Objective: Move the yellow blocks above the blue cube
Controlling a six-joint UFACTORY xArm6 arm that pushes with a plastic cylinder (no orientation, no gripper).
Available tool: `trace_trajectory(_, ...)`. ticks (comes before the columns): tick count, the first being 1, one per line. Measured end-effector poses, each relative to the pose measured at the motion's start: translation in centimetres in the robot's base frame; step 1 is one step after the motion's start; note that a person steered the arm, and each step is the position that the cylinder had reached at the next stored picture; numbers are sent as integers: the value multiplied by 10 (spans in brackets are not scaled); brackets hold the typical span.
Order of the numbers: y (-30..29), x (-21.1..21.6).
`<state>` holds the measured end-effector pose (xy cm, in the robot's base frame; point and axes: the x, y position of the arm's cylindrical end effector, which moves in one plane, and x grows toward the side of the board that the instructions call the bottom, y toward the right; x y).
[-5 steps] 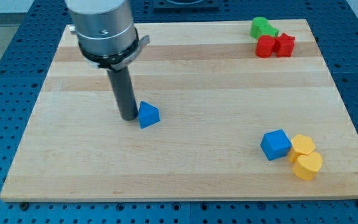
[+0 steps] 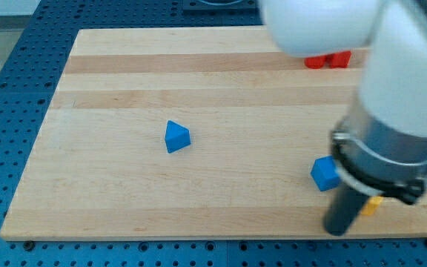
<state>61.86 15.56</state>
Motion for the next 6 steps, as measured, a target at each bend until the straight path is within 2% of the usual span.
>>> trace_trajectory(1,42,-2)
trace_trajectory(2,63,-27)
trace_trajectory(5,49,-119)
trace_trajectory(6,21,-121)
